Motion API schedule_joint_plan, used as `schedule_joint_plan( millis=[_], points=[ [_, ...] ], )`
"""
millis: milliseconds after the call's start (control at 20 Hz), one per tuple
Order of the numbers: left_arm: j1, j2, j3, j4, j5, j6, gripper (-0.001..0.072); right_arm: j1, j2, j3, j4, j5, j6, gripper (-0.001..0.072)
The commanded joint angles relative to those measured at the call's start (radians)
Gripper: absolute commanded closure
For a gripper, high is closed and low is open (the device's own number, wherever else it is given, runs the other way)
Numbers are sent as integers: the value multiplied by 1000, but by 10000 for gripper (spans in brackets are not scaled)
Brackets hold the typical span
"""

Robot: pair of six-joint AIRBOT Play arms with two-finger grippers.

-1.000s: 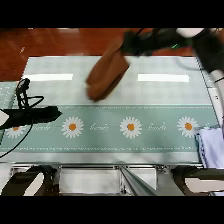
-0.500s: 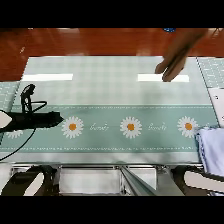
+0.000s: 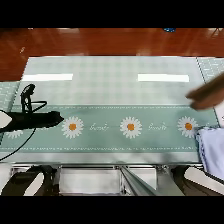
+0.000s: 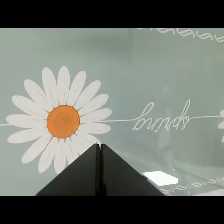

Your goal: Fold the shirts.

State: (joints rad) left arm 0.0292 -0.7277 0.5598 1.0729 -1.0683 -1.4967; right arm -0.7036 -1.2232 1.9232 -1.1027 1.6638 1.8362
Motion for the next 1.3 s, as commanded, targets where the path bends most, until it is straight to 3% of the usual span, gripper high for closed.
schedule_joint_plan(
  millis=[0, 250, 400, 550, 600, 650, 700, 750, 850, 950, 1000, 1050, 1150, 1250],
  points=[
    [-1, 0, 0, -1, 55, 12, 687, -117, 105, -155, -109, 125, 27, 692],
    [-1, 0, 0, -49, 142, 36, 686, -373, 305, -484, -198, 145, -21, 692],
    [-1, 0, 0, -80, 152, 56, 686, -573, 405, -642, -361, 170, -98, 692],
    [-2, 0, 0, -79, 151, 57, 687, -693, 486, -741, -438, 156, -66, 689],
    [-6, 0, 0, -79, 151, 58, 687, -696, 498, -760, -477, 157, -55, 623],
    [-13, 0, 0, -79, 149, 58, 686, -695, 503, -780, -527, 171, -52, 395],
    [-23, -1, 0, -79, 150, 66, 687, -695, 503, -797, -555, 176, -50, 302],
    [-36, -1, 0, -79, 156, 68, 687, -695, 503, -801, -556, 175, -43, 301],
    [-55, -7, 0, -79, 202, 69, 687, -686, 503, -801, -509, 139, -54, 301],
    [-51, -36, 36, -79, 219, 68, 687, -657, 497, -798, -350, 34, -67, 319],
    [-49, -61, 79, -84, 214, 68, 687, -633, 486, -792, -206, -39, -72, 450],
    [-49, -87, 132, -87, 210, 69, 687, -594, 468, -783, -6, -123, -127, 693],
    [-48, -156, 294, -87, 178, 76, 687, -430, 419, -766, 336, -331, -170, 690],
    [-60, -252, 527, -87, 115, 76, 687, -122, 360, -722, 468, -533, -260, 690]
  ],
)
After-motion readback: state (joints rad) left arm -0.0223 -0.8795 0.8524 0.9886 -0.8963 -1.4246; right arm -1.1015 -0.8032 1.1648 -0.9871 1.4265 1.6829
